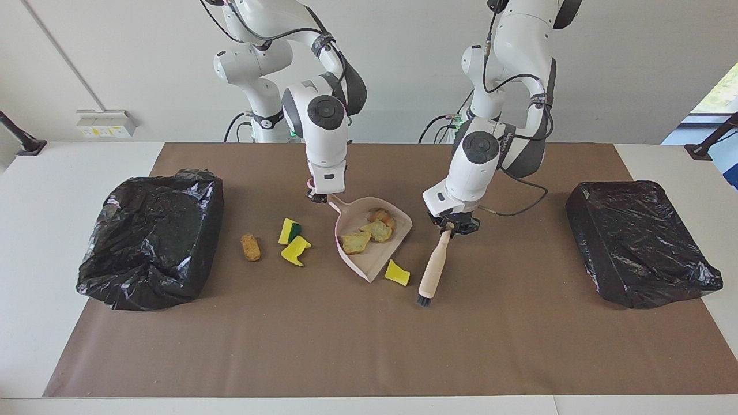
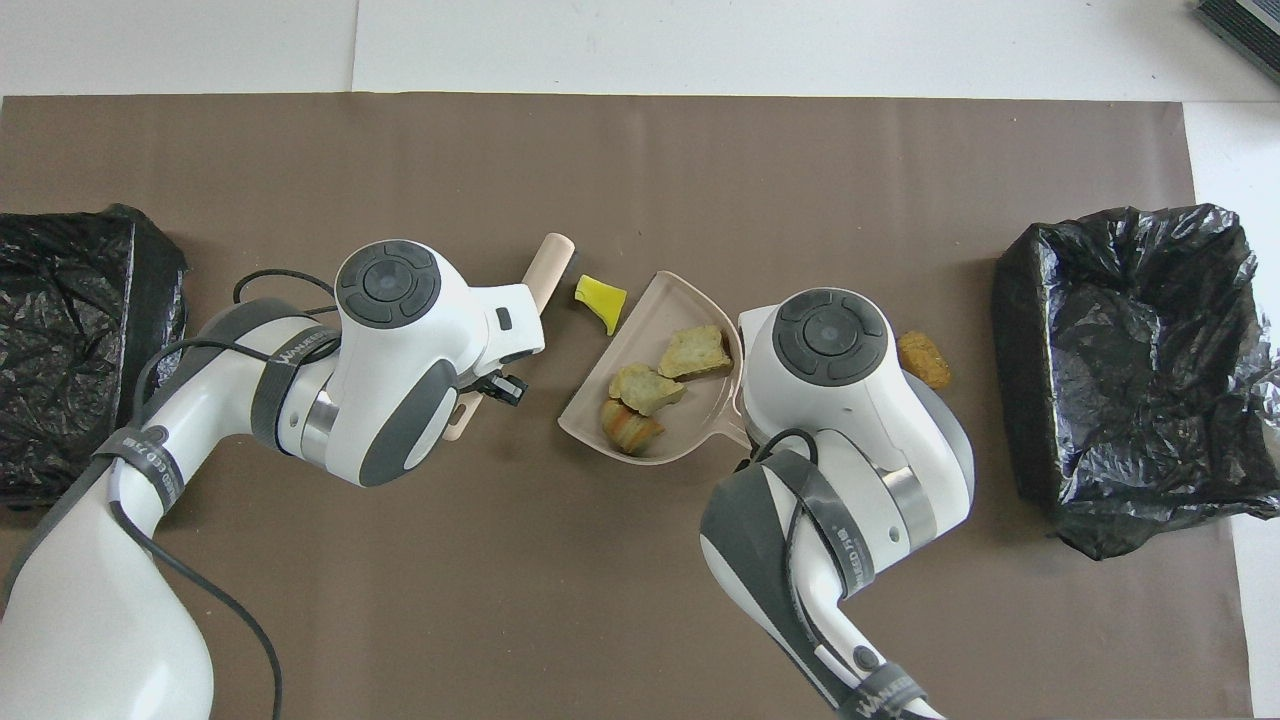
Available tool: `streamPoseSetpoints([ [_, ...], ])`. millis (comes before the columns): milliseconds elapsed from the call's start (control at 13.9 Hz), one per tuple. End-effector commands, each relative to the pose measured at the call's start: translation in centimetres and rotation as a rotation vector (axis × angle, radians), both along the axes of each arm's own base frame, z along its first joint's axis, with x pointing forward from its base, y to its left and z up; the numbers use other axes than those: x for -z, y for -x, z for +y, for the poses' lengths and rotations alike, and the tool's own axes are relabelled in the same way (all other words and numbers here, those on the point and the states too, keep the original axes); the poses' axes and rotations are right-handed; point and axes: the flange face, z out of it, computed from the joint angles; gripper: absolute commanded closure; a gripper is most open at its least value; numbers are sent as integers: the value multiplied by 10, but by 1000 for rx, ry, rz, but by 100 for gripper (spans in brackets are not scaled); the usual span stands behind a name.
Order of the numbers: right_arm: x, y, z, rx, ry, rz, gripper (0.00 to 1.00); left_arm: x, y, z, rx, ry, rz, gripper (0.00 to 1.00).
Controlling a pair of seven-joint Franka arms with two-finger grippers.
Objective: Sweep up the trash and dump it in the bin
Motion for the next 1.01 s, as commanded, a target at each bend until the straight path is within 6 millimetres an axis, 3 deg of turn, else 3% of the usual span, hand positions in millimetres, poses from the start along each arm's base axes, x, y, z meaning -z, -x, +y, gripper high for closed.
streamPoseSetpoints([
  [0, 1, 8, -16, -54, -26, 21, 100, -4, 4, -1, 38, -24, 6, 100],
  [432, 1, 9, -14, -41, -26, 14, 100, 2, 24, -11, 134, -33, 27, 100],
  [721, 12, 15, -13, -50, -17, 34, 100, 6, 57, -38, 252, -28, 55, 100],
  [937, 20, 21, -11, -29, -5, 44, 100, -7, 73, -52, 233, 6, 115, 100],
])
